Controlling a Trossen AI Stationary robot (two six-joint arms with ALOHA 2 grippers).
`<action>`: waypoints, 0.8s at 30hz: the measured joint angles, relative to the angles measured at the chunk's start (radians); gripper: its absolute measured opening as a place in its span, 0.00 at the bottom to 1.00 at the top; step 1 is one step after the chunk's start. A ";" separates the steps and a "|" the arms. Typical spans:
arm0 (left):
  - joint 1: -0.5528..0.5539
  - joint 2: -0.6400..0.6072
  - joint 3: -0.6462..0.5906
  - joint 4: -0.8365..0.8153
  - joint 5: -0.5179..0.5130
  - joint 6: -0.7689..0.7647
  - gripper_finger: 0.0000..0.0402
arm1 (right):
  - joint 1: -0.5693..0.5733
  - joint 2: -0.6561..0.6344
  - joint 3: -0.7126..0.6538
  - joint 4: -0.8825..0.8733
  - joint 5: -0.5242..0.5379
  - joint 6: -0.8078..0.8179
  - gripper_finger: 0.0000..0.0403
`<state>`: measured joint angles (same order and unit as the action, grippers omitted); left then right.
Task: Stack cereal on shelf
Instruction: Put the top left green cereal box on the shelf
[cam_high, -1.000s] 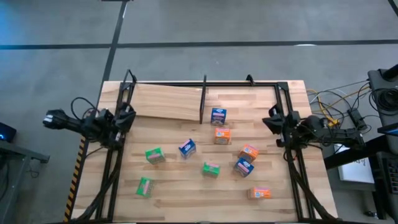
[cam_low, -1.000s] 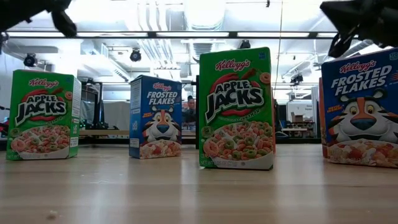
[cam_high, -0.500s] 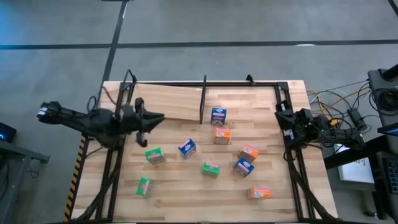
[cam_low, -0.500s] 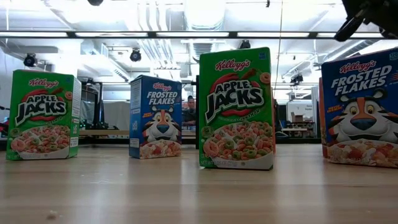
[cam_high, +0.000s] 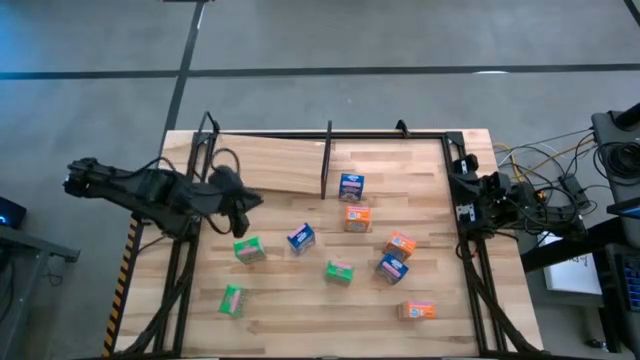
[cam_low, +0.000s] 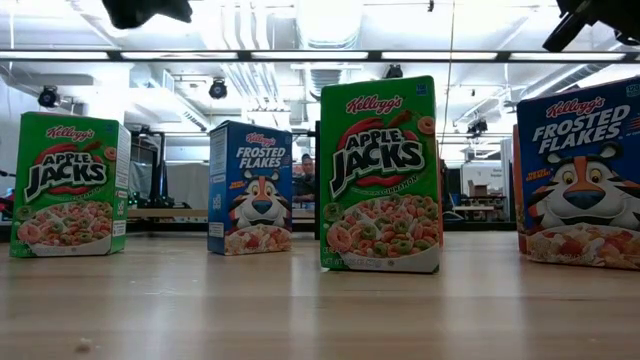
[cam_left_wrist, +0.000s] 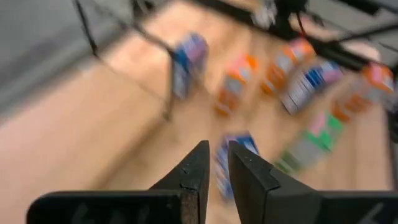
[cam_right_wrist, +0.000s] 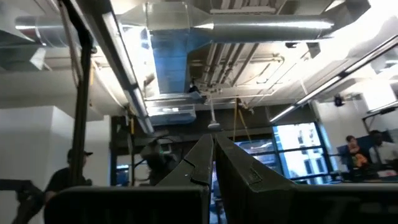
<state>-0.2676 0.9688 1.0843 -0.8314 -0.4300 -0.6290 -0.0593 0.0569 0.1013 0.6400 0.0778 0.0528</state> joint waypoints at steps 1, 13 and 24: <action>0.000 0.011 0.000 -0.009 0.044 -0.027 0.10 | 0.000 0.002 0.001 0.000 0.003 -0.002 0.02; -0.029 0.181 0.001 -0.185 0.352 -0.107 0.22 | 0.000 0.004 0.010 0.011 0.004 -0.046 0.02; -0.057 0.309 0.001 -0.297 0.383 -0.038 0.56 | 0.000 0.051 0.008 -0.034 0.012 -0.053 0.02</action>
<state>-0.3242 1.2779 1.0855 -1.1283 -0.0469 -0.6673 -0.0593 0.1075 0.1089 0.6063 0.0898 -0.0002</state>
